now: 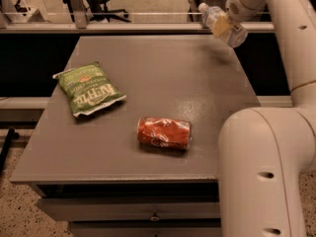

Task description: Place blue plastic bottle upright

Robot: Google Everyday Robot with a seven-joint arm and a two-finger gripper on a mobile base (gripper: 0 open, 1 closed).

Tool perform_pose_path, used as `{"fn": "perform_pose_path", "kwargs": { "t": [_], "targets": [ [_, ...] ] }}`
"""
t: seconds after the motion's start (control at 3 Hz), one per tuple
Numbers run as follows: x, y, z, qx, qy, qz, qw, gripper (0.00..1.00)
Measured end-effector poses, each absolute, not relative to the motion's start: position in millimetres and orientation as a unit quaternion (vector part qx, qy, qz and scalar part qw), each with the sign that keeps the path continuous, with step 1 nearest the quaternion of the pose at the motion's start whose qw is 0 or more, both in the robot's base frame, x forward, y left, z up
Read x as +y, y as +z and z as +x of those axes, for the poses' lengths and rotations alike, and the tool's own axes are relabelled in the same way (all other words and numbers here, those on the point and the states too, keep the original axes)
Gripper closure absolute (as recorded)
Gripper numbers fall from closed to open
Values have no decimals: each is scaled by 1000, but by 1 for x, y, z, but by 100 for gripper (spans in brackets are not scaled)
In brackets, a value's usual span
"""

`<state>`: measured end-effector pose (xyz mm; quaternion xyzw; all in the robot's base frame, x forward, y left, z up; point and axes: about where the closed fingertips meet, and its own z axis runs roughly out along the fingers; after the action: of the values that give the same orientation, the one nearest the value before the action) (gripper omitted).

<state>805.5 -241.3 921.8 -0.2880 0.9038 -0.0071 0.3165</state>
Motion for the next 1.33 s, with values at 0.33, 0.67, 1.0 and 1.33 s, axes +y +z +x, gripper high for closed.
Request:
{"fn": "perform_pose_path", "kwargs": {
  "t": [0.33, 0.67, 1.0, 1.33],
  "targets": [
    [-248, 961, 780, 858, 64, -326, 392, 100],
    [-253, 986, 750, 796, 140, -361, 465, 100],
    [-243, 1001, 717, 724, 212, -393, 525, 100],
    [-223, 1002, 688, 656, 282, -406, 570, 100]
  ]
}}
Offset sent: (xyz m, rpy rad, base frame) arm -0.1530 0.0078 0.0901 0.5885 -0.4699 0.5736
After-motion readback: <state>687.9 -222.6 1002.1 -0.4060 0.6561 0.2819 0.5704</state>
